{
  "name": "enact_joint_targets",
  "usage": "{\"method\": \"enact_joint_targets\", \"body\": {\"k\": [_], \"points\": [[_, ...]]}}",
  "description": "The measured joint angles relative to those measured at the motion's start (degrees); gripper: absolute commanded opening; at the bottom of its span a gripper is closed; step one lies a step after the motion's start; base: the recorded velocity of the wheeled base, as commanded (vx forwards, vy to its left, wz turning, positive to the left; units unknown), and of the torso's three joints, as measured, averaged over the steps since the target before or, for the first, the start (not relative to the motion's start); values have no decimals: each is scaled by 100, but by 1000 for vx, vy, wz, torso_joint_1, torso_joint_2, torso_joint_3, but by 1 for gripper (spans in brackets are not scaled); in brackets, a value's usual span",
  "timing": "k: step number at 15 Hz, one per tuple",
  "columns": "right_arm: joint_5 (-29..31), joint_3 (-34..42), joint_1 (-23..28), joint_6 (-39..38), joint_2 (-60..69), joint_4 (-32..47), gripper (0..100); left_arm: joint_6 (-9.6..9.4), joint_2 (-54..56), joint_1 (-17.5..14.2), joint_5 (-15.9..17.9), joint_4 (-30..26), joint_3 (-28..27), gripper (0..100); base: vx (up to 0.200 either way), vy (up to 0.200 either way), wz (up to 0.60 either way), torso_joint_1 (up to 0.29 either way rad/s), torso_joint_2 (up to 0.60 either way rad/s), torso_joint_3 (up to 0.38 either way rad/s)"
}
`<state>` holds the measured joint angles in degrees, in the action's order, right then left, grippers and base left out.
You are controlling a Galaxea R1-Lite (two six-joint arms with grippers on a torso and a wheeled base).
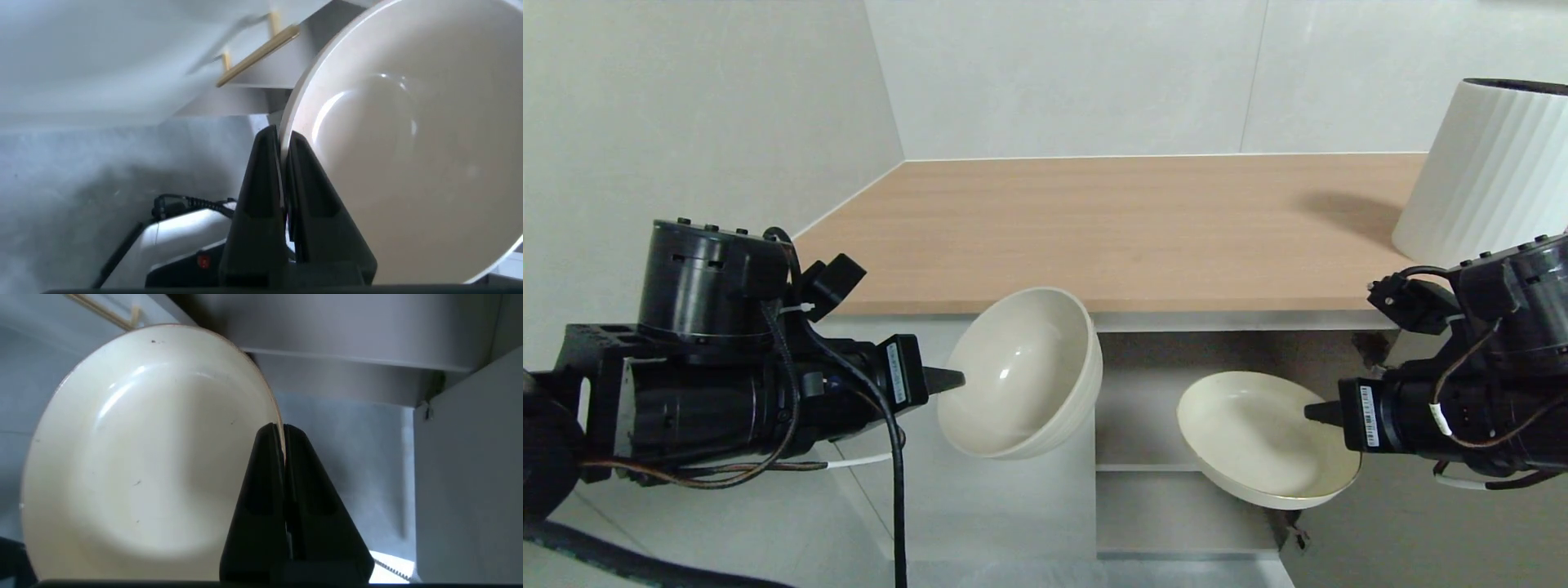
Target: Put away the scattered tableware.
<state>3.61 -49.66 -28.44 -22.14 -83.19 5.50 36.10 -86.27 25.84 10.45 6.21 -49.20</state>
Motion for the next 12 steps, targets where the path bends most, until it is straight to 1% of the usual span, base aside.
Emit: {"method": "enact_joint_targets", "body": {"k": [6,8,12], "points": [[0,2,0,0,-55,0,0,0,-22,0,0,6,6,0,0,0,0,-134,449,309],[0,11,0,0,-63,5,0,2,-24,0,0,-2,11,0,0,0,0,-46,185,137],[0,11,0,0,-94,2,0,-9,-22,0,0,4,22,0,0,0,0,-3,18,13]]}}
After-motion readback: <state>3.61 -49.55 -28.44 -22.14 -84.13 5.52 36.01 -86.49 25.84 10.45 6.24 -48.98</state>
